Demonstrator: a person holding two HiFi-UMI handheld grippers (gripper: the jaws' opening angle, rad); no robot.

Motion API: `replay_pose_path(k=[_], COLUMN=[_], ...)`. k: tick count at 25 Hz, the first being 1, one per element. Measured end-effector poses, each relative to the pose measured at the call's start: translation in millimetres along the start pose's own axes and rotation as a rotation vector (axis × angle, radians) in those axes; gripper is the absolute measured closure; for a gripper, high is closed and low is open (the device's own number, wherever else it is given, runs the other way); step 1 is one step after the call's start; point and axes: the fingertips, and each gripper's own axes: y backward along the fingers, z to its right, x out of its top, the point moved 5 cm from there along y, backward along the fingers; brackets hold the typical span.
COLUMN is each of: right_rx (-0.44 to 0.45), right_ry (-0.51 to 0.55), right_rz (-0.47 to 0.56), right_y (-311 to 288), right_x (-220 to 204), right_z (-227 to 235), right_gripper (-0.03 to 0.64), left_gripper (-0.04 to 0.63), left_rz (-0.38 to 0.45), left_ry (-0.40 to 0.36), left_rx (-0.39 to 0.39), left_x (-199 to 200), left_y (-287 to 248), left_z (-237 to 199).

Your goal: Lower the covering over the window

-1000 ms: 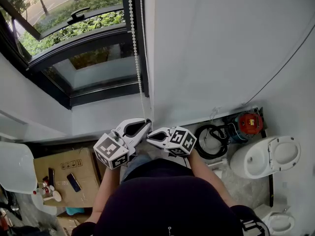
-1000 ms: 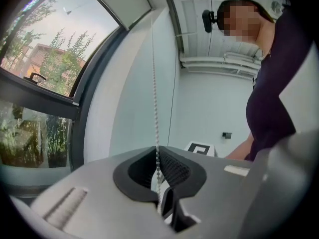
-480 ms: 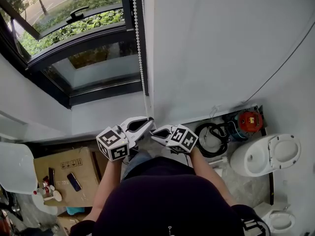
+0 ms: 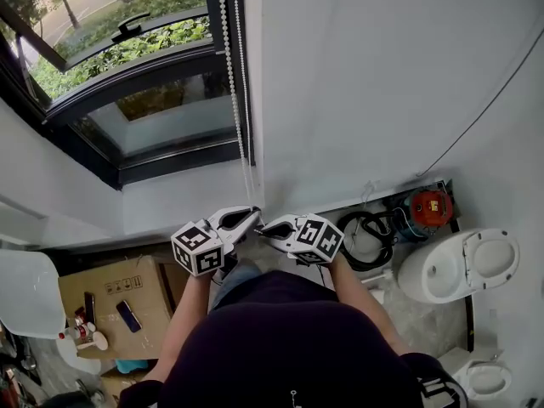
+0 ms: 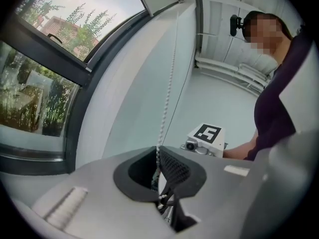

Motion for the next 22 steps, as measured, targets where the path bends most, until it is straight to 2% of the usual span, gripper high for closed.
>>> replay_pose_path(k=[3, 5, 8, 13, 18, 22], right_rx=[0.007, 0.027, 0.045, 0.0, -0.054, -0.091], right_ry=[0.026, 0.047, 0.101, 0.124, 0.153, 0.174], right_rz=[0.012, 0.001, -0.023, 0.124, 0.337, 0.415], right_y=[7, 15, 28, 52, 65, 66], right_x=[7, 13, 23, 57, 106, 133], right_z=[-1, -3, -8, -6, -1, 2], right_gripper=[0.601, 0.542, 0.522, 0.522, 0.522, 0.522], left_gripper=[0.572, 0.572, 0.572, 0.572, 0.572, 0.572], left_rz=[-0.066, -0.105, -0.064, -0.071, -0.067, -0.074], left_ry=[0.0, 0.016, 0.071, 0.051, 0.056, 0.052], left_rx=[0.009, 0.008, 0.003, -0.004, -0.02, -0.028], left_x=[-17, -35, -43, -43, -44, -44], left_y=[-3, -3, 1, 2, 2, 0], left_z=[-4, -5, -4, -5, -2, 2])
